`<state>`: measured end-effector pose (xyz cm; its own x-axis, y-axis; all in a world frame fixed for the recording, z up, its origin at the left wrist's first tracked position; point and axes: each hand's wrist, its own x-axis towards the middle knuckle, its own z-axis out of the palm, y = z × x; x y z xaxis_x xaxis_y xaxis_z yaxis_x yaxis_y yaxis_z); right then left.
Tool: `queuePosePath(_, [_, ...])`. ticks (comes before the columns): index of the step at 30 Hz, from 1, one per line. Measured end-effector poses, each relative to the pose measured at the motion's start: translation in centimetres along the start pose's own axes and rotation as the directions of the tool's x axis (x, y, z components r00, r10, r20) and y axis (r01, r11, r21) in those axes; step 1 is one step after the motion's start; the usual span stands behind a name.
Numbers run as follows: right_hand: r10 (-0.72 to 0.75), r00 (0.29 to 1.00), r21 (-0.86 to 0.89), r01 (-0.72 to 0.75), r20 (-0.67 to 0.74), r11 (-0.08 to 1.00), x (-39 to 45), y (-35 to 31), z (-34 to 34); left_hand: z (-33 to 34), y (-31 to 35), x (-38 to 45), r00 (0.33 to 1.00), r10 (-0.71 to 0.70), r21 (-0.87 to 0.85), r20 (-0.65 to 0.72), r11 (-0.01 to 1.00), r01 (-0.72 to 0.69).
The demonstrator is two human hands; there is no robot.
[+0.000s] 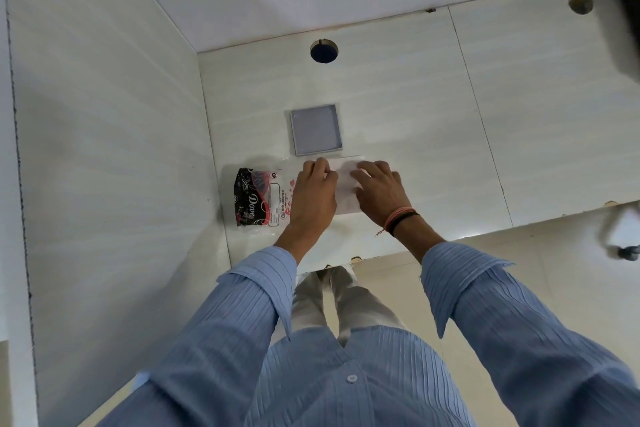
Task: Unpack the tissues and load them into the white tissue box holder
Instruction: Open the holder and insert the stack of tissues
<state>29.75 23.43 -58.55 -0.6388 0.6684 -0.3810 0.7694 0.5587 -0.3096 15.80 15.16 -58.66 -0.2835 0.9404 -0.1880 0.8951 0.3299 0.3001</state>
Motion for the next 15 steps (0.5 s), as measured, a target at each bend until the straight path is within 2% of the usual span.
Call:
queuePosePath(3, [0.007,1.000,-0.057,-0.006,0.010,0.998,0.2,0.0,0.3,0.1,-0.1,0.3,0.995,0.009,0.025,0.098,1.000,-0.011])
queuePosePath(11, [0.033,0.992,-0.178,-0.012,0.118,0.984,0.6,0.2,1.3,0.6,-0.4,1.1,0.979,0.020,0.009,0.201,1.000,-0.022])
queuePosePath(15, [0.055,0.989,-0.184,-0.029,0.140,0.983,0.5,0.3,1.4,1.1,-0.6,1.2,0.971,0.004,-0.043,0.238,0.999,0.006])
